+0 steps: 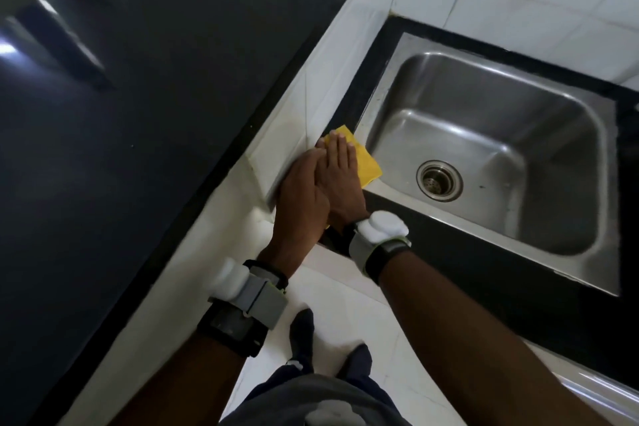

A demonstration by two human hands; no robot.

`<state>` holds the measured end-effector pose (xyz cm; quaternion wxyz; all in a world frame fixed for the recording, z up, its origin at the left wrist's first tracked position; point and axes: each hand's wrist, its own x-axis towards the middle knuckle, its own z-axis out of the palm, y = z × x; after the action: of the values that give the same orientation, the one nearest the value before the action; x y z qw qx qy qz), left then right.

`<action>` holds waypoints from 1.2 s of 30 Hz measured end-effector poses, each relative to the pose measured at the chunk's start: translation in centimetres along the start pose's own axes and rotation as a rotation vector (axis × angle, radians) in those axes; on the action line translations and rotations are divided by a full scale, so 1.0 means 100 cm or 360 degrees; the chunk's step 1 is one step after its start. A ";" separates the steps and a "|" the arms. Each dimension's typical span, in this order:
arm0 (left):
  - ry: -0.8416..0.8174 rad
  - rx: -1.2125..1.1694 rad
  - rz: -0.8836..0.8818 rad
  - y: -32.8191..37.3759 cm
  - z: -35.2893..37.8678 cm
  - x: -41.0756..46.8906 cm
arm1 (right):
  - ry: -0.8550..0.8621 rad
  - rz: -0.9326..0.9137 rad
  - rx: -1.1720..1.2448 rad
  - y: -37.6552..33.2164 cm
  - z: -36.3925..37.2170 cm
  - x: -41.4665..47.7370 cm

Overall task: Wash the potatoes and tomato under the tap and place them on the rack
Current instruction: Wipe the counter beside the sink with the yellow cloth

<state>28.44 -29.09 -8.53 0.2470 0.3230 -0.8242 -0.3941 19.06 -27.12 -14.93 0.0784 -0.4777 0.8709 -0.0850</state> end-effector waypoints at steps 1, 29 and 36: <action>-0.0021 0.0027 0.0007 -0.001 0.000 0.000 | 0.0004 -0.0050 -0.0034 -0.003 0.003 -0.008; -0.0759 -0.0066 0.0475 0.083 0.117 -0.046 | 0.0195 0.0886 -0.0014 0.150 -0.023 -0.207; -0.0990 -0.0097 0.0674 0.129 0.168 -0.074 | 0.0273 0.1264 -0.0002 0.194 -0.027 -0.272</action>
<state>17.91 -9.21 -8.74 0.0702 0.0030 -0.8963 -0.4379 17.08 6.33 -15.08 0.0320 -0.0952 0.9911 -0.0873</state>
